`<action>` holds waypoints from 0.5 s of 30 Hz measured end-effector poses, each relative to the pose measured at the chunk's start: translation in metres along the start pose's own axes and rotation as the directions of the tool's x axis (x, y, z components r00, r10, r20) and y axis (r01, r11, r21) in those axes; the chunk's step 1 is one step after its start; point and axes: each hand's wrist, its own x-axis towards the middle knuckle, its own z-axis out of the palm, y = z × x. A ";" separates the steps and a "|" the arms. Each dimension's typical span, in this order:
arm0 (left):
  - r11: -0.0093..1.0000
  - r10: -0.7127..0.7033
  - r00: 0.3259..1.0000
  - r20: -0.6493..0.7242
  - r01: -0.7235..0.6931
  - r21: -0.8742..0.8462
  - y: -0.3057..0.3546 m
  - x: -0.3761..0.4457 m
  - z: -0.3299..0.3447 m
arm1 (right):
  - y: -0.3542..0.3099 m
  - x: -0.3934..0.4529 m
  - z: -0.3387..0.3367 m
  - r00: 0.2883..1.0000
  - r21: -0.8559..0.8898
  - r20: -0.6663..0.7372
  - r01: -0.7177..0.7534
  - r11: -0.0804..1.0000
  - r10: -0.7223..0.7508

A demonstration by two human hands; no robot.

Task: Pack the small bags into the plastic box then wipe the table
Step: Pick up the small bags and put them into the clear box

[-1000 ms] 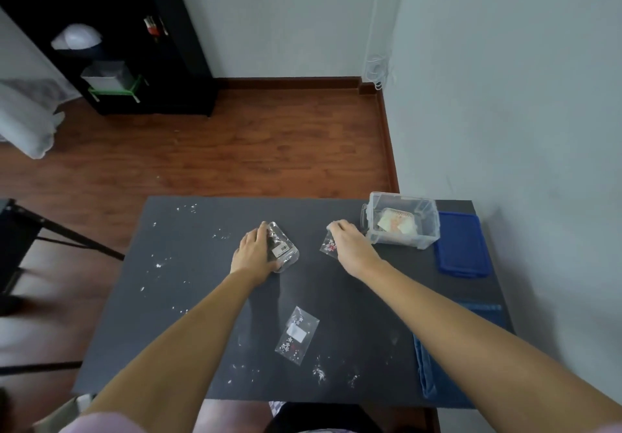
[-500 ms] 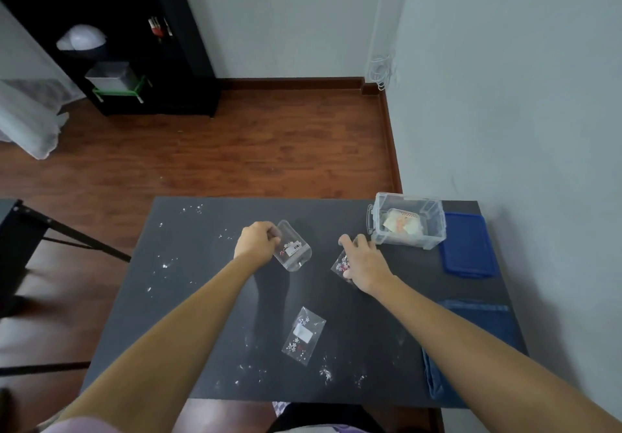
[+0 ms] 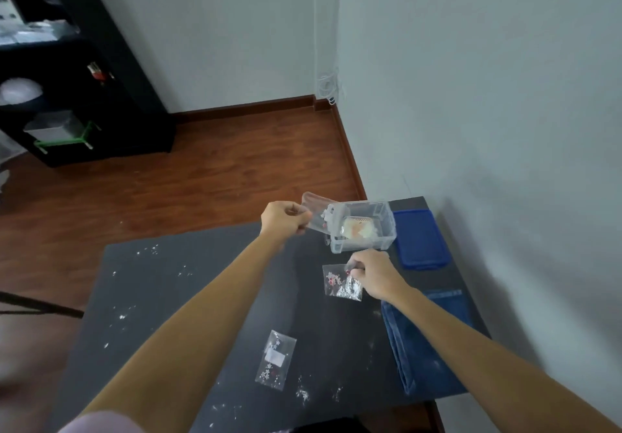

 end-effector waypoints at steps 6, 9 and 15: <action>0.995 -0.060 0.992 -0.115 0.069 0.074 0.010 0.003 0.060 | 0.028 -0.011 -0.058 0.978 0.239 -0.162 -0.091 0.967 0.132; 0.989 -0.056 0.988 -0.141 0.074 0.125 0.010 0.001 0.077 | 0.040 -0.010 -0.076 0.937 0.380 -0.256 -0.129 0.916 0.238; 0.921 0.052 0.987 -0.155 0.013 0.389 0.009 -0.005 0.091 | 0.046 0.014 -0.092 0.890 0.377 -0.388 -0.083 0.922 0.239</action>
